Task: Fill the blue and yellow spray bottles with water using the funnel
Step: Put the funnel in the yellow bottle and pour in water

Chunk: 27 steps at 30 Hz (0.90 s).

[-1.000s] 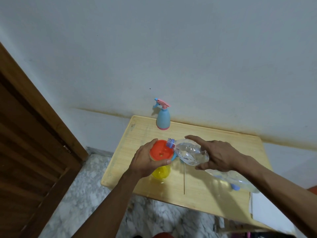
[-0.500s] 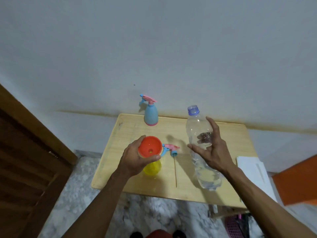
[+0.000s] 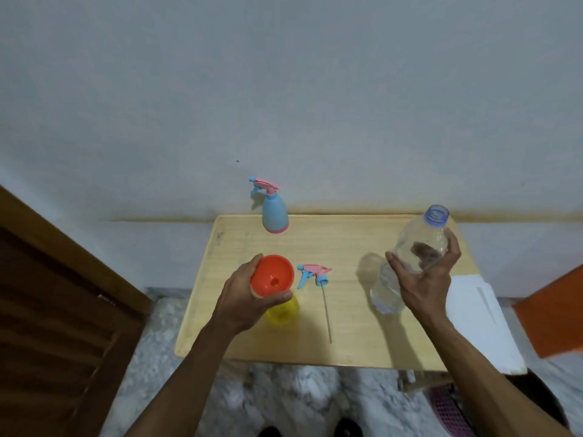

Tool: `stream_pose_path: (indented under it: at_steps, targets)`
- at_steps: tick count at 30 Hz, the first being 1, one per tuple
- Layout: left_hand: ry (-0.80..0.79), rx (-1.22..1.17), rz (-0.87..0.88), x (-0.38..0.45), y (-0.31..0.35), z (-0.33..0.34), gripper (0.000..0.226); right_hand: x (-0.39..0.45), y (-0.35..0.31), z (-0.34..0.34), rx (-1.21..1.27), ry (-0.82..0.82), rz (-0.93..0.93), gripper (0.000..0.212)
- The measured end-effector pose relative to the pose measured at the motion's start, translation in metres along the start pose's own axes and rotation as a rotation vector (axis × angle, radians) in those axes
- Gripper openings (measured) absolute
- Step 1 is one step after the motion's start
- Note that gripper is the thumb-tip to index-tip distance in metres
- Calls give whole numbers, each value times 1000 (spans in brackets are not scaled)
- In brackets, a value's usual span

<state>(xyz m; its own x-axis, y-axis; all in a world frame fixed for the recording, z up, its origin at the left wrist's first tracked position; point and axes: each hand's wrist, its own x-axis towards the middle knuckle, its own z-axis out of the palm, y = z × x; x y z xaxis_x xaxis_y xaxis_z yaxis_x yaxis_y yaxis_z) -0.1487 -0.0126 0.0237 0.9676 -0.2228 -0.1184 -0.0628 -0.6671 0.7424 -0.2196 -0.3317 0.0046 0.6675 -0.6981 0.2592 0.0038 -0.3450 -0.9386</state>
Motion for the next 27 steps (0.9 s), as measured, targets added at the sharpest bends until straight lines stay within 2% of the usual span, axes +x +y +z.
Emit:
stream_pose_path:
  at_steps: [10,16,19,23,27]
  targets:
    - [-75,160,-32,9,16,-7,118,4,11,-4,-26,-30,21,110]
    - [-83,547,-19,19,49,-4,105,5,5,-8,-114,-22,22,109]
    - [-95,658,-42,23,61,0,93,7,1,-12,-172,-27,46,108]
    - [-85,657,-75,25,67,3,82,7,-4,-16,-255,-33,111,111]
    - [-78,564,-91,24,67,-7,83,7,-9,-20,-295,-42,140,111]
